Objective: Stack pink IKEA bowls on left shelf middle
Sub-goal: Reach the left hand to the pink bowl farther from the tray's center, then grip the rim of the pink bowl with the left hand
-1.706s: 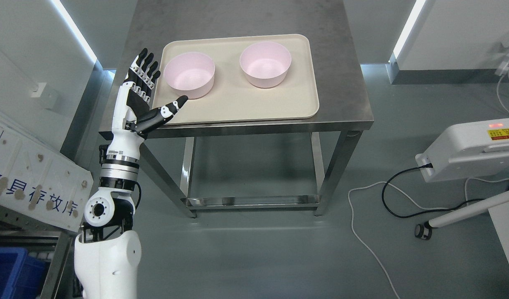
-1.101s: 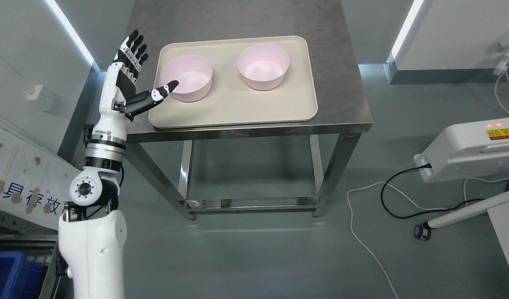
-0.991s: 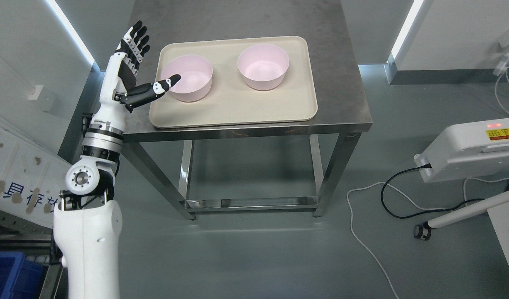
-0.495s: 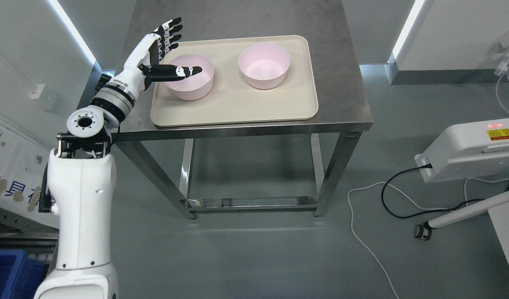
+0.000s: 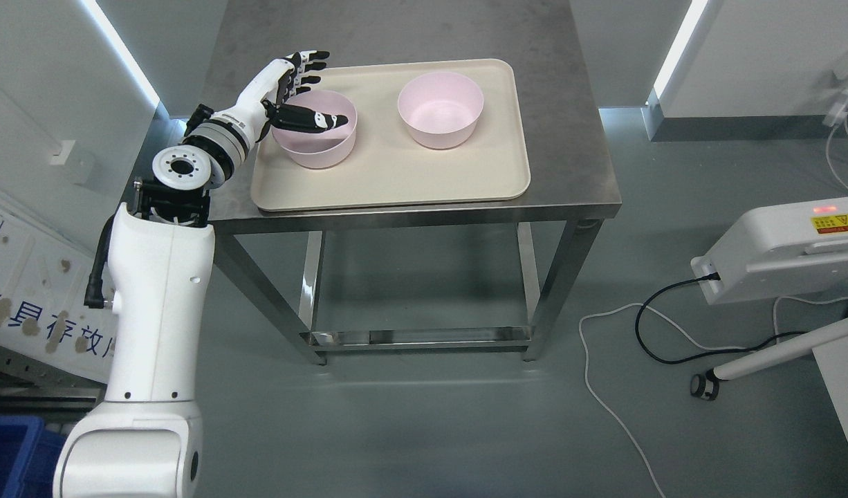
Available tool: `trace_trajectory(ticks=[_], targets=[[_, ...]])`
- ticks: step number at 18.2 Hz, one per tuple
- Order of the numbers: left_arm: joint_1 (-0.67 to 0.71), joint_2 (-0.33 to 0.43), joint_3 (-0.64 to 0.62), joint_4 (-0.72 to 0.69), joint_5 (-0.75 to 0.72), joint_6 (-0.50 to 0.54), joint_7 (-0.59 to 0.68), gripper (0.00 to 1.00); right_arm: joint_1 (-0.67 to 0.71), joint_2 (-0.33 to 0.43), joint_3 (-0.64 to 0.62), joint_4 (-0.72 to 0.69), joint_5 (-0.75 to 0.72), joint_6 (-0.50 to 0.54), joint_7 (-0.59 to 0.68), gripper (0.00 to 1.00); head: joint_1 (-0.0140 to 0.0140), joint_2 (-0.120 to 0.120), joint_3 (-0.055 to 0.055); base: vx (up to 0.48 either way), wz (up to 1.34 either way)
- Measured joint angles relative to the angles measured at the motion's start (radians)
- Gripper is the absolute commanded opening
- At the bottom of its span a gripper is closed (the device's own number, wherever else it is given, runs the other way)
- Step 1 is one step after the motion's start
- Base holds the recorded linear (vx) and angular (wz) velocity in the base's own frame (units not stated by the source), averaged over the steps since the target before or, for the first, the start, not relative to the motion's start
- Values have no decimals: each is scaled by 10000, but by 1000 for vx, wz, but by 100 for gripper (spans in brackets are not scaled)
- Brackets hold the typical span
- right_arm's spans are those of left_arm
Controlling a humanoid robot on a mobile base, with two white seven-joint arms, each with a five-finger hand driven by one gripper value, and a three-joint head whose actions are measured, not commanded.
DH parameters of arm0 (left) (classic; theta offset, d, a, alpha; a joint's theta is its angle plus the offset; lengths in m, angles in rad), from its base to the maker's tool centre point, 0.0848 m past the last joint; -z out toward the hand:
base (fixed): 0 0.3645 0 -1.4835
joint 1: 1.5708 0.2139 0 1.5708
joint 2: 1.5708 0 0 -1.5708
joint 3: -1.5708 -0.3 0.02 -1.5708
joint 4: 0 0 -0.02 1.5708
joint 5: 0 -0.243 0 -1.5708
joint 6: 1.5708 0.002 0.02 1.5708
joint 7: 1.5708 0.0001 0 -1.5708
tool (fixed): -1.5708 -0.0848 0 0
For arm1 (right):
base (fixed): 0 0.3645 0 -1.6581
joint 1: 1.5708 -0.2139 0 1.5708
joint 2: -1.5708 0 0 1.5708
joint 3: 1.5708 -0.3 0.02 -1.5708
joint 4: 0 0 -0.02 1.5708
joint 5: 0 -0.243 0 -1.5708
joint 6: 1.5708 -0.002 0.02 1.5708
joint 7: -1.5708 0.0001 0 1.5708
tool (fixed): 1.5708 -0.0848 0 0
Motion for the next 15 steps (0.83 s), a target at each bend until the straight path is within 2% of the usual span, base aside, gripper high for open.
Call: trace_trajectory(ticks=[6, 10, 15], targets=[[-172, 41, -259, 477, -935, 41, -1, 71, 0, 0, 0, 0, 0, -8, 2, 100, 0, 0, 0, 0, 0], [-422, 25, -374, 593, -1283, 16, -17, 60, 0, 0, 0, 0, 0, -9, 31, 100, 0, 0, 0, 0, 0], [-575, 72, -523, 645, -1672, 2, -402, 56, 0, 0, 0, 0, 0, -9, 51, 100, 0, 0, 0, 0, 0]])
